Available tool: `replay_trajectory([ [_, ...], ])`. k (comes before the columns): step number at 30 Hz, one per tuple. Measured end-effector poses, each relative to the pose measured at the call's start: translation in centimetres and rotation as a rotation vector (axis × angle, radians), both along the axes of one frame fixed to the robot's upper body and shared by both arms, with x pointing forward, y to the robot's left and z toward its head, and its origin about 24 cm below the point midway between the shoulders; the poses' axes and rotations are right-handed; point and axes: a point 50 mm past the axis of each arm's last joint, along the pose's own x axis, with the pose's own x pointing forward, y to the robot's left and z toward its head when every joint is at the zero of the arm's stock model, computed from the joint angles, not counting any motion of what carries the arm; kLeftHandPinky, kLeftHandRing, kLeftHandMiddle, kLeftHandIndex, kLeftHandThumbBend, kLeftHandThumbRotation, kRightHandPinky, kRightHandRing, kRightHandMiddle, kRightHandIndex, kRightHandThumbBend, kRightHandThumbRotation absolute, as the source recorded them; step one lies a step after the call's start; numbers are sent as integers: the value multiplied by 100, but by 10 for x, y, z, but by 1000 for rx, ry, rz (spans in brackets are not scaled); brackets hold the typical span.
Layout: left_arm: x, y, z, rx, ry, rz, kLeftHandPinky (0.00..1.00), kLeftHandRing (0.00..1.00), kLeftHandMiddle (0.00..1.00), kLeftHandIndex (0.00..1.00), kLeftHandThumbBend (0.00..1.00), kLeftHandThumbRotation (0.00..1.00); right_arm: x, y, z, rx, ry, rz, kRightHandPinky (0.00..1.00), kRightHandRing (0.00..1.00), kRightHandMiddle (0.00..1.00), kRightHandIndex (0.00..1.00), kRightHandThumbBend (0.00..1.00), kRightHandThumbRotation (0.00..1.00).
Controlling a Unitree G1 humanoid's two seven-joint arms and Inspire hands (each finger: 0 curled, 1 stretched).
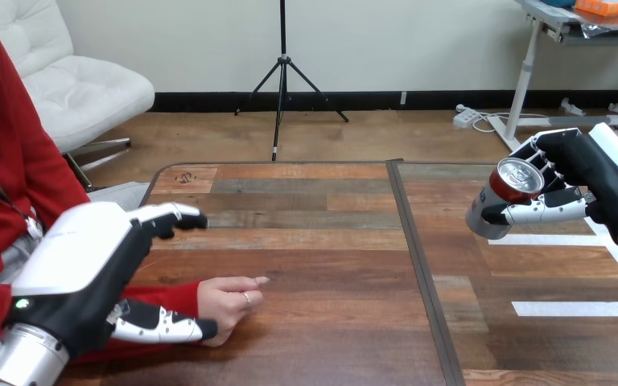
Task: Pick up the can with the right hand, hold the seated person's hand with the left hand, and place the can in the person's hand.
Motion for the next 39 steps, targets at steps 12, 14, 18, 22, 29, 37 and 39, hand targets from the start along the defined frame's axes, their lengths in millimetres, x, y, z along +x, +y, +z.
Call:
replay_trajectory([
  [12, 3, -1, -10, 80, 51, 12, 64, 73, 75, 73, 100, 19, 0, -2, 1, 5, -2, -4, 34, 37, 43, 48, 74, 0],
  [14, 3, -1, -12, 87, 60, 13, 63, 72, 75, 73, 100, 19, 0, -2, 1, 5, -3, -5, 34, 37, 43, 48, 74, 0],
  [18, 4, -1, -16, 99, 79, 15, 63, 71, 74, 72, 100, 18, 0, -2, 2, 7, -5, -6, 34, 37, 43, 48, 74, 0],
  [22, 6, 0, -21, 112, 98, 15, 63, 71, 74, 72, 100, 16, 0, -3, 2, 12, -5, -7, 33, 37, 43, 48, 74, 0],
  [29, 9, 0, -28, 138, 130, 12, 63, 70, 73, 71, 100, 14, 0, -3, 3, 12, -6, -7, 33, 36, 43, 48, 74, 0],
  [37, 14, 2, -37, 164, 152, 15, 63, 70, 72, 71, 100, 9, 0, -3, 3, 12, -6, -7, 30, 35, 43, 48, 73, 0],
  [39, 16, 2, -39, 168, 157, 17, 63, 70, 72, 71, 100, 9, 0, -3, 3, 12, -6, -7, 30, 35, 43, 48, 73, 0],
])
